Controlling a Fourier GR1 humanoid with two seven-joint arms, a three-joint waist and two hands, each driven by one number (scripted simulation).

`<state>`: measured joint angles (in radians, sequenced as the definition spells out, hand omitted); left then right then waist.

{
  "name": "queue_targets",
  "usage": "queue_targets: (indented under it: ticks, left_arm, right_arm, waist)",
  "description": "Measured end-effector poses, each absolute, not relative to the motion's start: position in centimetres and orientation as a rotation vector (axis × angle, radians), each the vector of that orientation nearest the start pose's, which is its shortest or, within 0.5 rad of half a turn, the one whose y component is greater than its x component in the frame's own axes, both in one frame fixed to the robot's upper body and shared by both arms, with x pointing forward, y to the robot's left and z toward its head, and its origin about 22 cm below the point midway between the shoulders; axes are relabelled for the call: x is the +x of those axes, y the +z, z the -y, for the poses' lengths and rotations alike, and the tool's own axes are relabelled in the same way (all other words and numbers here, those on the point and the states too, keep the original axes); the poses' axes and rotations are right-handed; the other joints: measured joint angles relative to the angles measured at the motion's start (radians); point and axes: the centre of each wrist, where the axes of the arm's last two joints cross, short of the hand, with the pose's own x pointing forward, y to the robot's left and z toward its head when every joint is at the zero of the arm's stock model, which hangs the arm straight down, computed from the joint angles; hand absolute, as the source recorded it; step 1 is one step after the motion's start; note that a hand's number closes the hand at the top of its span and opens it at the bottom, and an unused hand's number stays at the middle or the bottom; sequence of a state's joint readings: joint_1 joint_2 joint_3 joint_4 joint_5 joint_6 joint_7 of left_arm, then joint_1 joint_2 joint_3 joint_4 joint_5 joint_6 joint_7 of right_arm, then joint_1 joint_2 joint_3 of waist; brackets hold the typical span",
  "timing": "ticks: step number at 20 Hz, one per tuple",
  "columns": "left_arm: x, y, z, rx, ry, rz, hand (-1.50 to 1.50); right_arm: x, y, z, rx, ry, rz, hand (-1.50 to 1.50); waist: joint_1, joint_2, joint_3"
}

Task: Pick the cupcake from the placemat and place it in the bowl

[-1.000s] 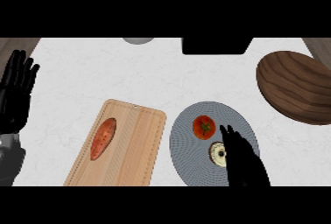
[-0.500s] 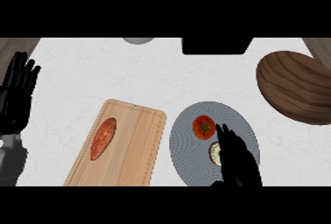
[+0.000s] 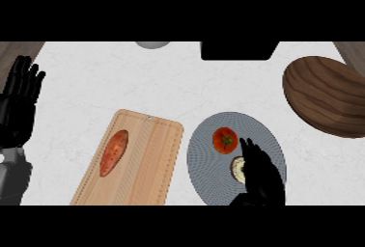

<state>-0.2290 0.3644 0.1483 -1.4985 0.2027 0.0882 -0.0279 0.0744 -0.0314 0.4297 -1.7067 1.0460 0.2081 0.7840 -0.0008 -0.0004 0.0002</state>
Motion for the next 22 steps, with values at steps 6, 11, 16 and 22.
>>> queue_targets:
  ticks: [6, 11, 16, 22]
  left_arm:
    - [29.9, 8.4, -32.8, 0.243, 0.031, 1.786, 0.00]
    - [29.9, 8.4, -32.6, 0.242, 0.031, 1.781, 0.00]
    - [29.8, 8.2, -33.1, 0.242, 0.032, 1.787, 0.00]
    - [29.2, 8.3, -33.8, 0.264, 0.049, 1.782, 0.00]
  right_arm:
    - [21.8, 0.0, 14.7, -0.797, 0.889, 0.806, -1.50]
    - [21.8, -0.5, 15.8, -0.823, 0.909, 0.848, 1.50]
    - [21.7, -0.9, 16.0, -0.863, 0.917, 0.916, 1.50]
    - [20.7, -0.8, 28.4, -0.952, 0.940, 0.832, 1.50]
  waist:
    - [0.000, 0.000, 0.000]
    - [0.000, 0.000, 0.000]
    - [0.000, -0.003, -0.003]
    - [-0.029, -0.003, 0.000]
